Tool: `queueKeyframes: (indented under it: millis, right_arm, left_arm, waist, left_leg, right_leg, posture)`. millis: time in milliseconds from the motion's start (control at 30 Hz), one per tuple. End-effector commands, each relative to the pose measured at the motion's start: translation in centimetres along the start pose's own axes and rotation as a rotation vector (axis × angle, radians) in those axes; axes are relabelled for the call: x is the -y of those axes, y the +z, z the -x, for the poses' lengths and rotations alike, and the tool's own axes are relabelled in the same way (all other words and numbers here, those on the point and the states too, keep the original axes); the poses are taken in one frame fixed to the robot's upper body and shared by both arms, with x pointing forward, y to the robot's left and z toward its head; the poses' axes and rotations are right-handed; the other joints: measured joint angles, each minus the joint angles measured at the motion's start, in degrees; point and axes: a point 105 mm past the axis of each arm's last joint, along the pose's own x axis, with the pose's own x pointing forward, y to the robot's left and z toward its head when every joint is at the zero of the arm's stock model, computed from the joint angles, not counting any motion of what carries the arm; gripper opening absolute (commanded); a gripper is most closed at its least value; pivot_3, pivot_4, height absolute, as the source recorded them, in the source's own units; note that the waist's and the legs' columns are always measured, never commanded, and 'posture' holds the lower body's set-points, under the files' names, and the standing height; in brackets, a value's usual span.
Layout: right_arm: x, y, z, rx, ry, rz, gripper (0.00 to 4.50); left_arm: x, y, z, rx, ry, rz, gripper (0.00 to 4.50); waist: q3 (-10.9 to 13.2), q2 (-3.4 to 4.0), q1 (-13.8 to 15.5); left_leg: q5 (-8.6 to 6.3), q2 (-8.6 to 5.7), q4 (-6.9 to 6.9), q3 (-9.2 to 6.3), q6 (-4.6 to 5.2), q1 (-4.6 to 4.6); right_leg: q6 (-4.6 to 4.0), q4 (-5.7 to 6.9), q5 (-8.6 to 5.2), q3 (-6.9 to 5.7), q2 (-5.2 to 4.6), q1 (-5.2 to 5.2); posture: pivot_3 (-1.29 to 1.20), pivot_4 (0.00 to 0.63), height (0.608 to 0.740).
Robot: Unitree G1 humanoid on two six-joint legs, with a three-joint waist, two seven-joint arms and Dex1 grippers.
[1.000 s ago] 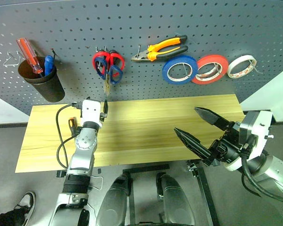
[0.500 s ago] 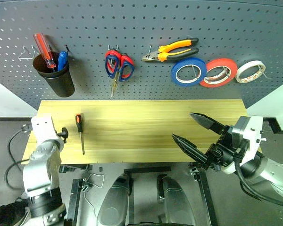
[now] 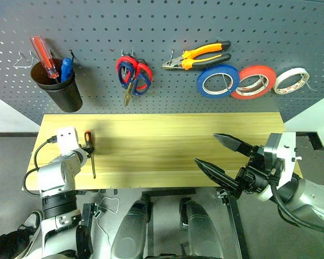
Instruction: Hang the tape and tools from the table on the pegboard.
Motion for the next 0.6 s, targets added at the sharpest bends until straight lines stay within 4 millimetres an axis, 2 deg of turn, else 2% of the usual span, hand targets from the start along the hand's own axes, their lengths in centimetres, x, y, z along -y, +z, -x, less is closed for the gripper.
queueKeyframes:
  millis: [33,300,467,600]
  right_arm:
    - [-0.7,0.8,0.1,0.015,0.025,0.018,4.5]
    - [-0.9,0.8,0.3,-0.003,0.033,0.009,4.5]
    - [-1.0,0.9,0.3,-0.012,0.033,0.005,4.5]
    - [-1.1,0.9,0.5,-0.024,0.03,0.005,4.5]
  left_arm:
    - [0.4,0.4,-0.2,0.018,-0.017,0.0,3.39]
    - [1.3,1.7,-0.9,0.052,-0.044,-0.009,3.39]
    - [2.0,1.3,-1.0,0.041,-0.061,0.002,3.39]
    - [1.9,0.7,-0.9,0.032,-0.054,0.001,3.39]
  waist:
    - [0.17,0.01,-0.04]
    - [0.91,-0.02,-0.08]
    - [1.08,0.0,-0.29]
    - [1.65,0.01,-0.28]
  left_leg:
    - [0.0,0.0,0.0,0.0,0.0,0.0]
    - [0.0,0.0,-0.02,0.0,0.01,-0.06]
    - [-0.01,0.0,-0.03,0.01,0.02,-0.06]
    - [-0.01,0.0,-0.03,0.01,0.02,-0.07]
  right_leg:
    - [0.0,0.0,0.0,0.0,0.0,0.0]
    - [0.0,-0.06,0.0,0.0,-0.02,-0.03]
    - [0.01,-0.08,-0.01,0.01,-0.02,-0.03]
    - [0.01,-0.09,-0.01,0.02,-0.03,-0.03]
  posture:
    - [0.0,0.416,0.711]
    - [-0.02,0.423,0.711]
    - [-0.04,0.431,0.711]
    - [-0.04,0.438,0.711]
